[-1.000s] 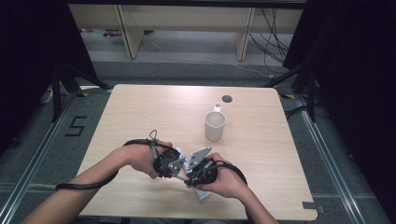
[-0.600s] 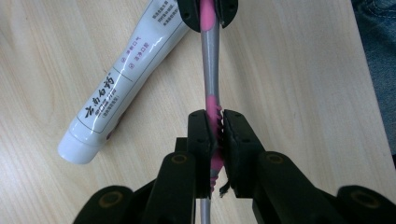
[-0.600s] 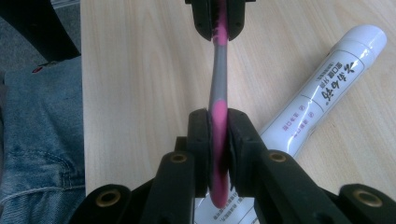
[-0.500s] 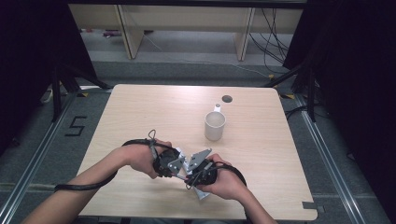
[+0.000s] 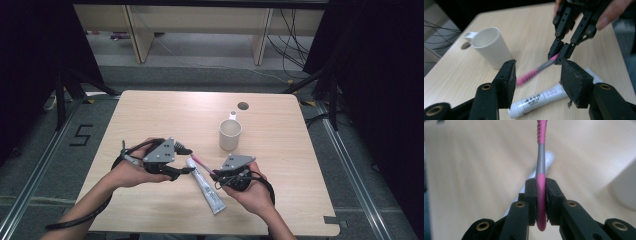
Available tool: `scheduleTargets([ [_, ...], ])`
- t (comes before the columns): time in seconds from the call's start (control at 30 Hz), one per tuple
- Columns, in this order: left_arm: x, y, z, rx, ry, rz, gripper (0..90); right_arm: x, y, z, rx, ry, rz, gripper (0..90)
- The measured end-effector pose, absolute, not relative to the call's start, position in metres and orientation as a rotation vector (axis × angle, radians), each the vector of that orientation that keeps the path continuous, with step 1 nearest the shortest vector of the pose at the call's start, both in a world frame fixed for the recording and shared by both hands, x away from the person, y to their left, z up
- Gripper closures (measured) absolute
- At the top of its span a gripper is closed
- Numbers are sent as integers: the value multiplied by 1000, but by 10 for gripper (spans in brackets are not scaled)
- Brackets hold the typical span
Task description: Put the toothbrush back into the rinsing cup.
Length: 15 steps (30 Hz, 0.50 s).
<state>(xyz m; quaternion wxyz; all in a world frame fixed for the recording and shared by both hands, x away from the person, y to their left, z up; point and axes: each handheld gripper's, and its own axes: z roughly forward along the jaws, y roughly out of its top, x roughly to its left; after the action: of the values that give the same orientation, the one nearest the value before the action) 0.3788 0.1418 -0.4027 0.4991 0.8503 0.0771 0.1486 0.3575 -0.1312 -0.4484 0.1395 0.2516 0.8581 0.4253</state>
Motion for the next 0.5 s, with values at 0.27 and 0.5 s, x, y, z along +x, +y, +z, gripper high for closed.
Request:
scheduleTargets([
  [0.27, 391, 156, -441, 1817, 542, 187, 335, 353, -135, -437, 764, 2216, 1430, 816],
  [0.5, 405, 147, -443, 1647, 654, 83, 319, 352, -124, -439, 736, 2222, 1480, 816],
])
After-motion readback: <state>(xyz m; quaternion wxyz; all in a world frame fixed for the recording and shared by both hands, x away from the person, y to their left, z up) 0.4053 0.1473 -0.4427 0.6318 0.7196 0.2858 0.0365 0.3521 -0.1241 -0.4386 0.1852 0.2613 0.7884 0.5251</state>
